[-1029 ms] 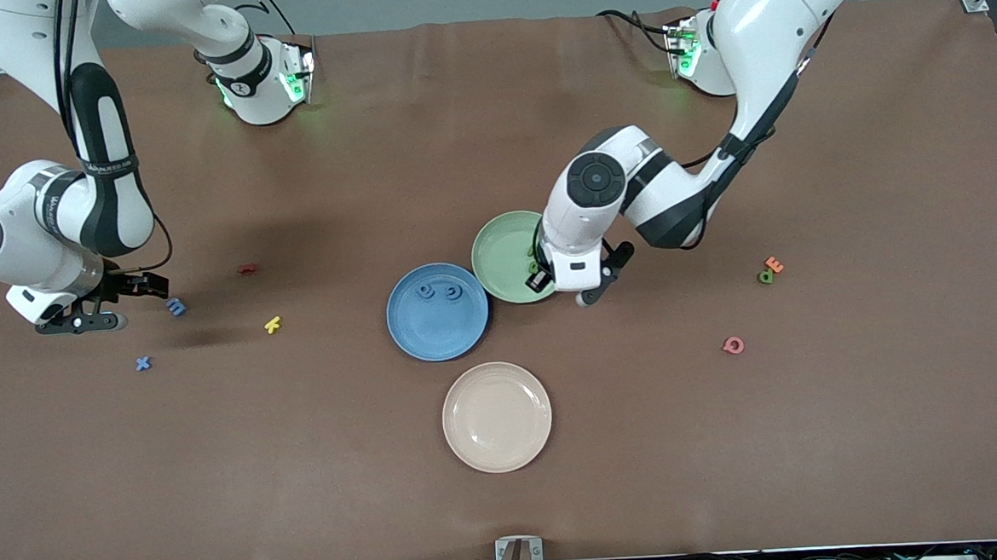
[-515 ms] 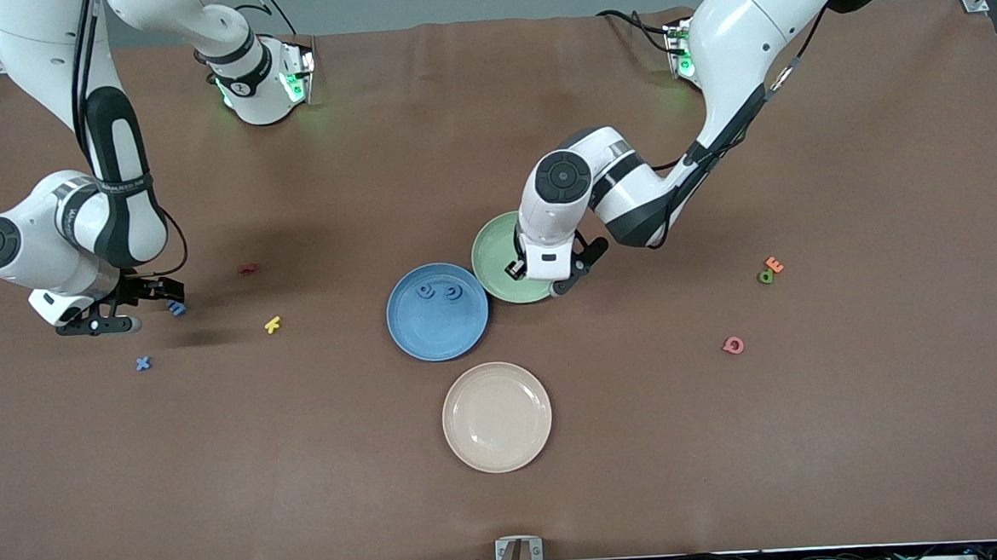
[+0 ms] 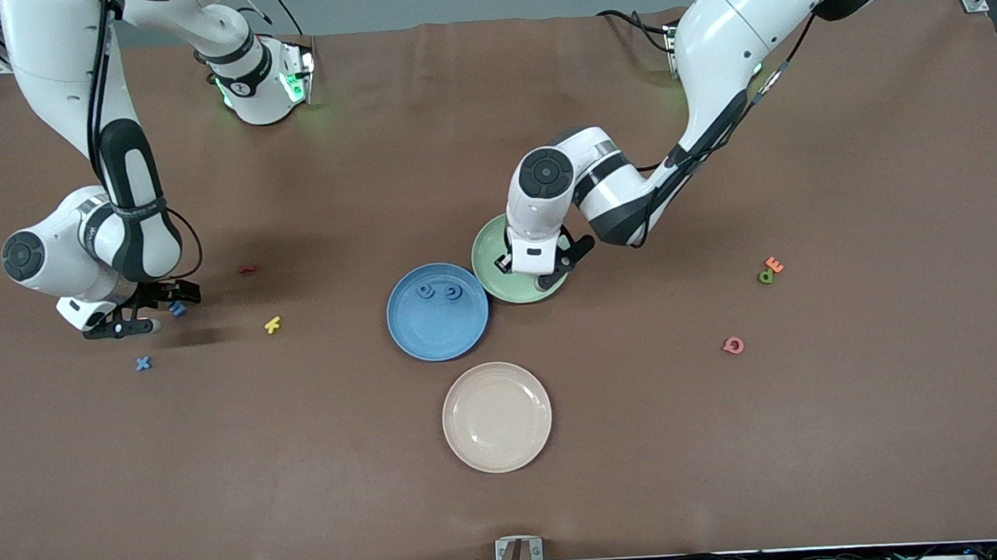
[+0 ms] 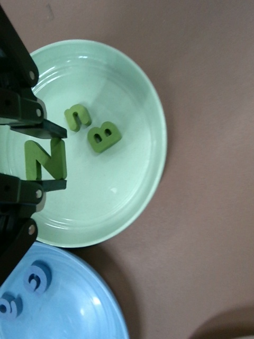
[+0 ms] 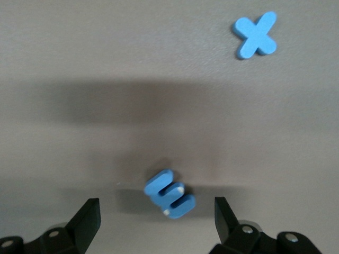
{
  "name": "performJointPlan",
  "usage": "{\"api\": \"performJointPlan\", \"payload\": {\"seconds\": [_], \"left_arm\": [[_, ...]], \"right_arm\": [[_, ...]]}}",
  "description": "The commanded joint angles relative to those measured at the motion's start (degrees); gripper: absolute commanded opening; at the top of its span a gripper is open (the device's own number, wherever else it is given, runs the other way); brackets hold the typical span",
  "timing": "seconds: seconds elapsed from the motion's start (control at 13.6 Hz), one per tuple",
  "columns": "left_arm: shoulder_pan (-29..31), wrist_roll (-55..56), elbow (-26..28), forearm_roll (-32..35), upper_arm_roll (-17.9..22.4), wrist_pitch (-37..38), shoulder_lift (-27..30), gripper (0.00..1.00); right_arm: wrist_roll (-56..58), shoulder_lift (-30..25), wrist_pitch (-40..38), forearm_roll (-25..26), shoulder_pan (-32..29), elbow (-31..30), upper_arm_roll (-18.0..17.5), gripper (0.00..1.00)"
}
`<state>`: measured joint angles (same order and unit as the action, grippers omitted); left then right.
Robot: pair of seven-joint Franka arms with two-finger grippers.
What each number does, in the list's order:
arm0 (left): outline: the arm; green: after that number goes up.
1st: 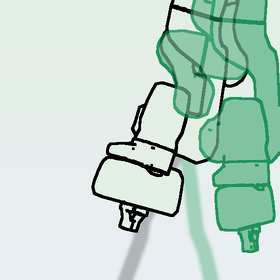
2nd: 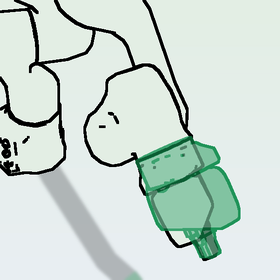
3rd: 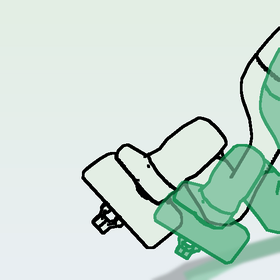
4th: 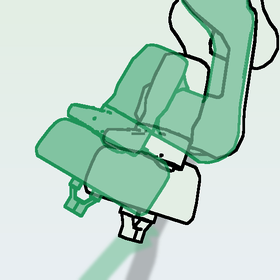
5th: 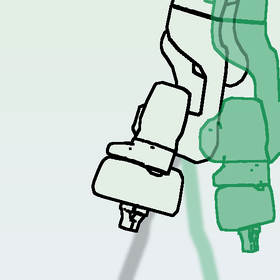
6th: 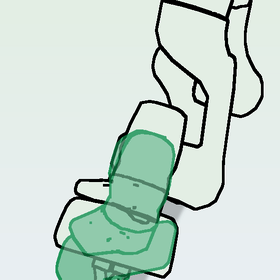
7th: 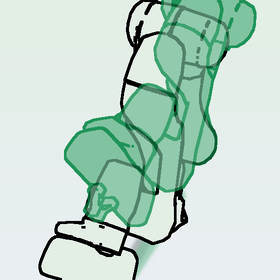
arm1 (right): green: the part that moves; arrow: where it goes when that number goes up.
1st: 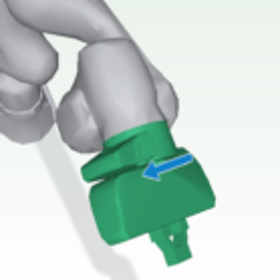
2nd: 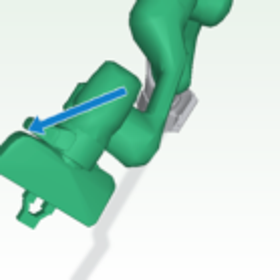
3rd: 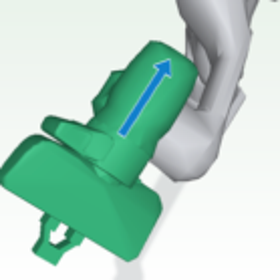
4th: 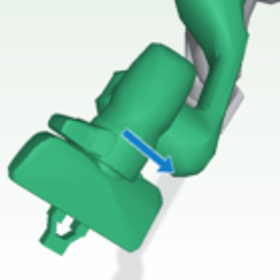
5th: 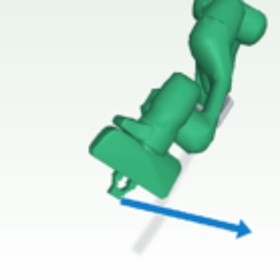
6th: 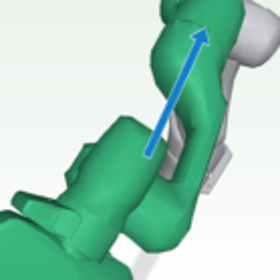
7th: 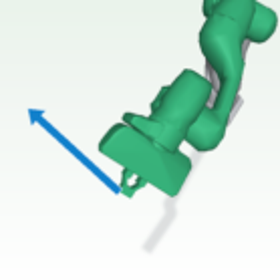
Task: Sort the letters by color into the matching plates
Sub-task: 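Place green N on the green plate while the right gripper grasps blue E, then place blue E on the blue plate while the left gripper reaches green p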
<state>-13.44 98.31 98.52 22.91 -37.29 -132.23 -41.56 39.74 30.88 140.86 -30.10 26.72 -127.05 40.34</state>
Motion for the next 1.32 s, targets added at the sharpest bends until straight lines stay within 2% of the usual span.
{"api": "performJointPlan", "payload": {"seconds": [0.0,0.07,0.15,0.22,0.29,0.37,0.74,0.96,1.25], "left_arm": [[-1.1,0.7,-0.2,1.4,0.4,-1.6,-0.8,0.02],[-1.5,0.7,-0.1,1.5,0.4,-2.1,-1.0,0.03],[-1.8,0.7,0.0,1.5,0.4,-2.1,-1.0,0.04],[-1.8,1.2,0.1,1.5,0.4,-2.0,-0.9,0.13],[-1.8,1.8,0.0,1.5,0.4,-2.0,-0.9,0.5],[-1.8,2.8,-0.2,1.5,0.5,-2.0,-0.8,0.98],[2.0,2.3,-0.3,1.9,0.7,-0.1,2.6,1.0],[7.7,-2.2,-0.3,7.0,0.6,5.3,5.9,1.0],[16.7,-19.2,-0.4,8.2,0.5,7.2,6.9,1.0]], "right_arm": [[2.9,1.2,0.4,-1.5,-4.1,2.1,-2.7,0.95],[2.9,1.2,0.4,-1.5,-4.8,2.2,-3.4,0.93],[2.9,1.2,0.4,-1.5,-5.0,2.2,-3.6,0.86],[3.1,1.3,0.4,-1.6,-4.9,2.2,-3.6,0.79],[3.2,1.2,0.4,-1.6,-4.9,2.2,-3.7,0.73],[3.3,1.2,0.4,-1.6,-4.9,2.2,-3.7,0.68],[3.2,1.3,0.3,-1.6,-5.0,2.2,-4.5,0.39],[3.2,1.3,0.3,-1.6,-4.7,2.2,-4.5,0.25],[3.1,1.1,-0.5,-1.5,-4.1,2.6,-4.5,0.2]]}}
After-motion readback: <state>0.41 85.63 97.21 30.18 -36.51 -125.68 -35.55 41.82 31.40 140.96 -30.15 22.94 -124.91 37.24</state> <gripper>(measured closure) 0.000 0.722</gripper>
